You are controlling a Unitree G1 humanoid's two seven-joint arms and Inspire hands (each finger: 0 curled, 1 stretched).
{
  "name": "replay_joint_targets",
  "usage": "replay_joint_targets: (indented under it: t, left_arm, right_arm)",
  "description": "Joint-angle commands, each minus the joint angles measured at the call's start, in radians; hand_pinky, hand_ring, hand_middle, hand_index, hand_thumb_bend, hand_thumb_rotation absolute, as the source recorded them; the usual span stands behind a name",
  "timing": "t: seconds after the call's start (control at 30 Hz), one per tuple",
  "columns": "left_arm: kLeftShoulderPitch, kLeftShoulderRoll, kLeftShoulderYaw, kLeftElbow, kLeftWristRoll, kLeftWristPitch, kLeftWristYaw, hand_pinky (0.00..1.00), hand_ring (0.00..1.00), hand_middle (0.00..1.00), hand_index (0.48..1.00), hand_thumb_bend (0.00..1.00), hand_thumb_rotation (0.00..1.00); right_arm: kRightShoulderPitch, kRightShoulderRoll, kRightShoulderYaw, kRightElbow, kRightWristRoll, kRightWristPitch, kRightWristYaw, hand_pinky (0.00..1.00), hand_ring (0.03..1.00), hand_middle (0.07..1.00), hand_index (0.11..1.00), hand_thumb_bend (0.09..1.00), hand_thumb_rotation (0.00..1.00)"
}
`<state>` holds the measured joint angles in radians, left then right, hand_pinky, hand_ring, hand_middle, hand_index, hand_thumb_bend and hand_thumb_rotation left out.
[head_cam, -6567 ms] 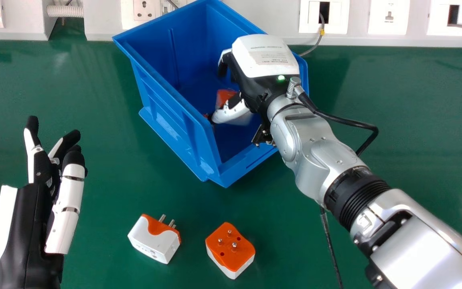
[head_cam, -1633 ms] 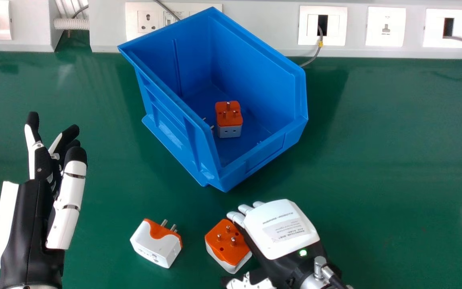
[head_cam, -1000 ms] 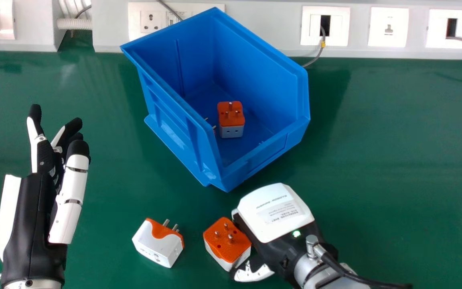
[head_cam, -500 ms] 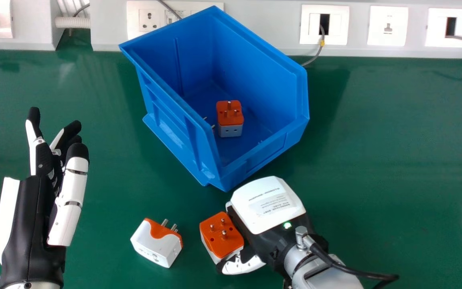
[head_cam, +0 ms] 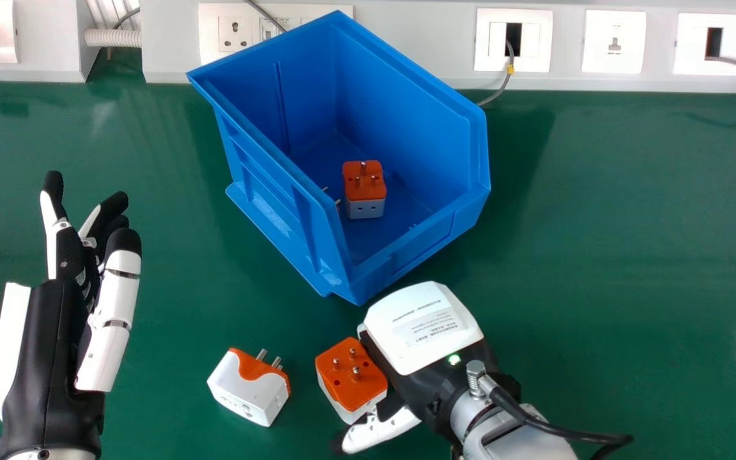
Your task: Pick all objects and put in blue box
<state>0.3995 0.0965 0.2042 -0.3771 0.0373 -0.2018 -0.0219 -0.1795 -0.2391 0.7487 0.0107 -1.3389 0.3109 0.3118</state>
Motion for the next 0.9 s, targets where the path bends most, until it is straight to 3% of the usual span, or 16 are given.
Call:
replay_joint_targets:
  t: [0.0,0.17,0.3,0.4,0.7,0.73,0.77,0.8,0.83,0.87]
  left_arm:
    - [-0.004,0.006,0.003,-0.016,-0.001,-0.013,0.0,0.83,0.91,0.92,0.893,0.29,0.86]
    - [0.002,0.005,0.001,-0.026,0.003,-0.004,0.0,0.84,0.91,0.92,0.895,0.3,0.86]
    - [0.007,0.005,-0.002,-0.028,0.003,-0.01,-0.003,0.85,0.92,0.93,0.905,0.28,0.87]
    - [0.01,0.0,-0.004,-0.032,0.007,-0.007,0.002,0.84,0.92,0.92,0.899,0.26,0.87]
    - [0.01,-0.002,-0.003,-0.023,-0.001,-0.013,0.003,0.84,0.91,0.92,0.896,0.24,0.85]
    - [0.01,-0.002,-0.003,-0.021,-0.002,-0.015,0.002,0.84,0.91,0.92,0.894,0.25,0.85]
    - [0.009,-0.002,-0.003,-0.019,-0.001,-0.016,0.003,0.84,0.91,0.92,0.893,0.25,0.85]
    - [0.008,-0.002,-0.003,-0.018,-0.001,-0.017,0.003,0.84,0.91,0.92,0.891,0.25,0.86]
    - [0.006,-0.002,-0.003,-0.017,-0.001,-0.016,0.003,0.83,0.91,0.92,0.891,0.25,0.86]
    - [0.005,-0.001,-0.002,-0.017,0.0,-0.014,0.003,0.83,0.91,0.92,0.891,0.25,0.87]
  right_arm:
    - [0.056,-0.016,0.026,0.047,0.022,-0.014,0.064,0.5,0.536,0.601,0.637,0.927,0.89]
    - [0.043,0.006,0.033,0.07,0.012,-0.002,0.064,0.49,0.536,0.61,0.659,0.888,0.89]
    - [0.002,0.039,0.054,0.122,-0.023,0.017,0.09,0.48,0.537,0.611,0.648,0.846,0.89]
    - [-0.024,0.066,0.065,0.157,-0.04,0.034,0.103,0.48,0.548,0.616,0.643,0.792,0.88]
    - [-0.062,0.109,0.077,0.23,-0.058,0.081,0.109,0.44,0.51,0.612,0.657,0.59,0.73]
    - [-0.066,0.122,0.074,0.246,-0.054,0.093,0.117,0.42,0.494,0.597,0.65,0.572,0.69]
    - [-0.077,0.141,0.071,0.276,-0.05,0.113,0.137,0.39,0.47,0.572,0.643,0.546,0.57]
    - [-0.088,0.162,0.062,0.307,-0.037,0.133,0.151,0.34,0.425,0.534,0.642,0.54,0.34]
    - [-0.093,0.184,0.045,0.331,-0.01,0.148,0.155,0.29,0.376,0.507,0.644,0.545,0.17]
    - [-0.097,0.199,0.026,0.348,0.022,0.153,0.155,0.26,0.336,0.493,0.641,0.55,0.09]
